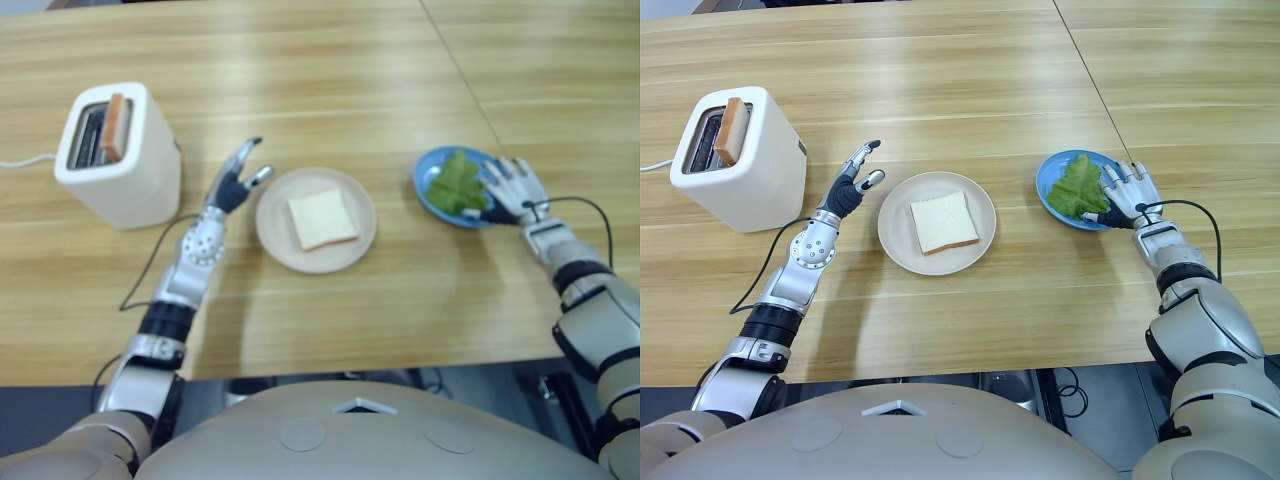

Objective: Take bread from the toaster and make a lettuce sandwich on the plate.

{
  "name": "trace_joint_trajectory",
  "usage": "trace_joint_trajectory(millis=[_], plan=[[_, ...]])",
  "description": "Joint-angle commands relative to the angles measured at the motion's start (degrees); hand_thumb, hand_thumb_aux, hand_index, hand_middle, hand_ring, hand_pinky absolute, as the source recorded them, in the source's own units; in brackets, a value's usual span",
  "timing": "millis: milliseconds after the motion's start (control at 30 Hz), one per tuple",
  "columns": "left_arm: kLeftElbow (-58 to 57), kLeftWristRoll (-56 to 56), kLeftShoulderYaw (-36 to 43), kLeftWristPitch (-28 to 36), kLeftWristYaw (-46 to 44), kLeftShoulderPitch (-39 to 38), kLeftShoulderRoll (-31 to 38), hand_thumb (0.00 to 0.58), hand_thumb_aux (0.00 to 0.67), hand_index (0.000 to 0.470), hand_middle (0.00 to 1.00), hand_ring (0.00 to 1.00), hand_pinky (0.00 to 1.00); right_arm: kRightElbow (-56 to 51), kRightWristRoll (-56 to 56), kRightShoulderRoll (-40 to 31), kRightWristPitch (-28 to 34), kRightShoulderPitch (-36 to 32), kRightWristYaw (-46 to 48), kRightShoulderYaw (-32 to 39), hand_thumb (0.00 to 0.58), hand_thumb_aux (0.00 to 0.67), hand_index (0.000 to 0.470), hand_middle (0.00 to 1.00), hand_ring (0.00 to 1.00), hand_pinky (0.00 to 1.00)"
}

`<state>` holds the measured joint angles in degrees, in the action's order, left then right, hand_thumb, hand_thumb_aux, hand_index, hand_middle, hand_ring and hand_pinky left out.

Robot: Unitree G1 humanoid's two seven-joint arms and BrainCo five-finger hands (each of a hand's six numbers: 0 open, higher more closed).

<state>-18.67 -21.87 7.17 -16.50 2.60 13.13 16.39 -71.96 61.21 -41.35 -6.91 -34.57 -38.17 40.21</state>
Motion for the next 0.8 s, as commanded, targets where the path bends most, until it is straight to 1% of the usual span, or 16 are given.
trace_joint_trajectory(millis=[33, 333, 367, 400, 467, 500, 800], plan=[[-1.0, 0.1, 0.6, 0.4, -0.3, 0.0, -0.3, 0.0, 0.0, 0.0, 0.0, 0.0, 0.0, -2.2, 0.1, 1.5, -1.4, 1.9, 2.1, 1.9, 0.58, 0.67, 0.46, 0.0, 0.0, 0.0], [-0.9, 0.2, 0.6, 0.3, -0.3, -0.2, -0.2, 0.0, 0.0, 0.0, 0.0, 0.0, 0.0, -3.1, -1.7, 1.7, -2.4, 2.3, 2.3, 1.6, 0.58, 0.67, 0.46, 0.0, 0.0, 0.0], [-0.8, 0.2, 0.6, 0.4, -0.3, -0.2, -0.3, 0.0, 0.0, 0.0, 0.0, 0.0, 0.0, -3.1, -2.0, 1.7, -2.6, 2.3, 2.2, 1.4, 0.58, 0.67, 0.46, 0.16, 0.16, 0.16], [-0.8, 0.3, 0.6, 0.4, -0.3, -0.3, -0.3, 0.0, 0.0, 0.0, 0.0, 0.0, 0.0, -3.2, -2.3, 1.6, -2.7, 2.3, 2.1, 1.2, 0.58, 0.67, 0.46, 0.36, 0.36, 0.36], [-0.9, 0.2, 0.7, 0.3, -0.3, -0.3, -0.4, 0.0, 0.0, 0.0, 0.0, 0.0, 0.0, -3.2, -3.3, 1.3, -3.2, 2.4, 2.1, 0.7, 0.58, 0.67, 0.46, 0.93, 0.93, 0.93], [-0.9, 0.2, 0.8, 0.3, -0.3, -0.4, -0.4, 0.0, 0.0, 0.0, 0.0, 0.0, 0.0, -3.2, -3.9, 1.1, -3.5, 2.5, 2.1, 0.3, 0.58, 0.67, 0.46, 1.0, 1.0, 1.0], [-1.1, 0.4, 0.3, 0.1, 0.2, -0.6, -0.4, 0.0, 0.0, 0.0, 0.0, 0.0, 0.0, -1.1, -8.1, -2.5, -6.6, 2.3, 0.3, -3.1, 0.58, 0.67, 0.46, 1.0, 1.0, 1.0]])
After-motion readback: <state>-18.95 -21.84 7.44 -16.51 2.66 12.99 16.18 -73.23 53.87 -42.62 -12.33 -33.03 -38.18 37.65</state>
